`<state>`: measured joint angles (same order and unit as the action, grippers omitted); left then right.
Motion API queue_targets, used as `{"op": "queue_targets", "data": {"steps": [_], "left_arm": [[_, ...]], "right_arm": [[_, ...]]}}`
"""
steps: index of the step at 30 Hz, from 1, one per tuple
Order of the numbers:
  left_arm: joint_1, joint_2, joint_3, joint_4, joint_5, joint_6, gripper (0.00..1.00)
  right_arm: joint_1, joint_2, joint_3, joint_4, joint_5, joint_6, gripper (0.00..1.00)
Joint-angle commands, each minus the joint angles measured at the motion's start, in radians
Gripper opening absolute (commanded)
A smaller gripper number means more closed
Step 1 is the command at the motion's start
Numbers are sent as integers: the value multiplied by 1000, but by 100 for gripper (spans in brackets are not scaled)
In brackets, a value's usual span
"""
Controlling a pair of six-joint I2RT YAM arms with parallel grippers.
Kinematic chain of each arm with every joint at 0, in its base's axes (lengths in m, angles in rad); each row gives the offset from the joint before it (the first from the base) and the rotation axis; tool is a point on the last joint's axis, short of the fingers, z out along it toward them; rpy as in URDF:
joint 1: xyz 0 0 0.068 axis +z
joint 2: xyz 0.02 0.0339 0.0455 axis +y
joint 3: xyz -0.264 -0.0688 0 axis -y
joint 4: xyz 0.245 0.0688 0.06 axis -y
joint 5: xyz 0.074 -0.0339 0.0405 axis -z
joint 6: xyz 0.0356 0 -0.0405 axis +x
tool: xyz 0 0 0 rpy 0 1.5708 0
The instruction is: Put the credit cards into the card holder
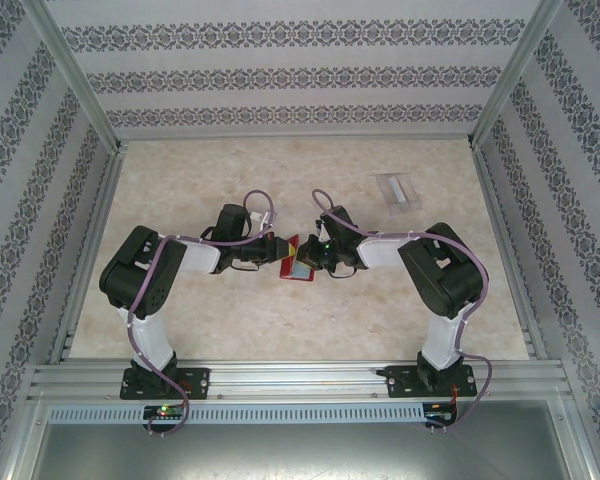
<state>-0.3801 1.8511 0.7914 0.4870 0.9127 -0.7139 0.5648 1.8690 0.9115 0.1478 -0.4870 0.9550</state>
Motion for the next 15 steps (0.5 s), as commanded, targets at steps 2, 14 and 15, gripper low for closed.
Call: {"op": "queue_targets", "data": {"steps": [2, 14, 15], "left_arm": [[-9, 6, -13, -20, 4, 9, 12], [-8, 2, -16, -21, 3, 8, 20], [-7, 1, -17, -21, 3, 8, 20]], "right_arm": [[-5, 18, 21, 16, -10, -14, 8], [-4, 21, 23, 16, -13, -13, 7], [-3, 21, 24, 16, -13, -14, 7]]}}
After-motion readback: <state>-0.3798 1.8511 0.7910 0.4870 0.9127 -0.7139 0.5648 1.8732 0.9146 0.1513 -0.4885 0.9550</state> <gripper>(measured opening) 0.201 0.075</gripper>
